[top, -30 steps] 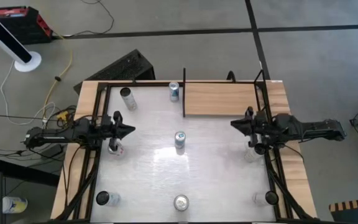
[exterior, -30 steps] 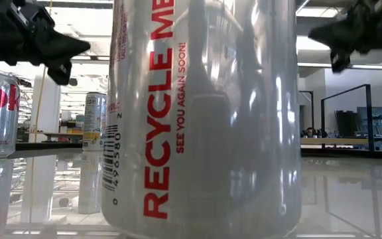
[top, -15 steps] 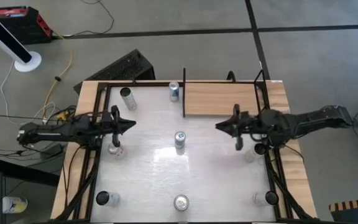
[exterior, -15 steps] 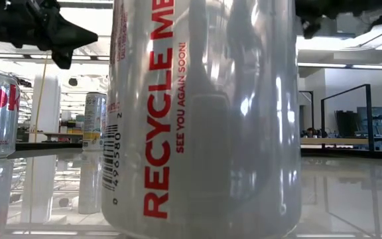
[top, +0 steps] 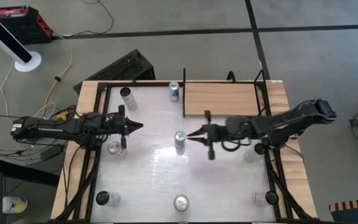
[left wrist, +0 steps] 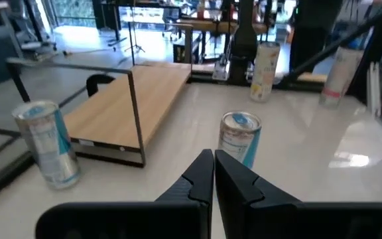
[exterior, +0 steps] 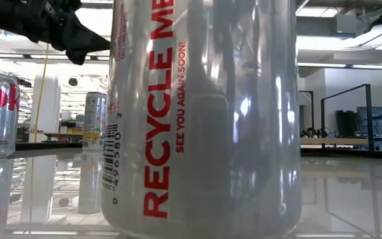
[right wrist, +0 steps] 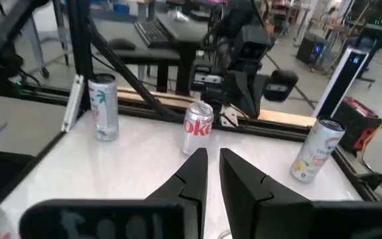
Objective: Place canned beverage on shelf
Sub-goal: Put the bottom silver can on the shelf
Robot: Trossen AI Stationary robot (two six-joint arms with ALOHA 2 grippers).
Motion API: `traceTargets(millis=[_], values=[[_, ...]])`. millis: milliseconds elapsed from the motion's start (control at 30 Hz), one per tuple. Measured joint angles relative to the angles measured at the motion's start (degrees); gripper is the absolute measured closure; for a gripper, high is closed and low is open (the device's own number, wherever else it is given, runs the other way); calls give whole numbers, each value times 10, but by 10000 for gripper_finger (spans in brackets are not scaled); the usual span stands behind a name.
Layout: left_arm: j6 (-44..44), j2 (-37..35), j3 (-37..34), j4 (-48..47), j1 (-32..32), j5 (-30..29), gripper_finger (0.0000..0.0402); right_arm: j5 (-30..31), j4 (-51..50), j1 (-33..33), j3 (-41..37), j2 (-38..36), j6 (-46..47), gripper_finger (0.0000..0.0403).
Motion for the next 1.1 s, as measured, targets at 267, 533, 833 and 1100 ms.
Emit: traceTargets(millis=[267,533,833,1100], values=[[39,0,101,-195,0,-16,325,20,-168,5,136,120,13,283],[-42,-5,112,-227,0,28,183,91,-302,2,238,197,44,136],[-94,-5,113,-322,-1,126,87,91,-444,1,317,236,109,46],[-68,-5,111,-328,-1,153,86,33,-422,31,319,234,118,43]])
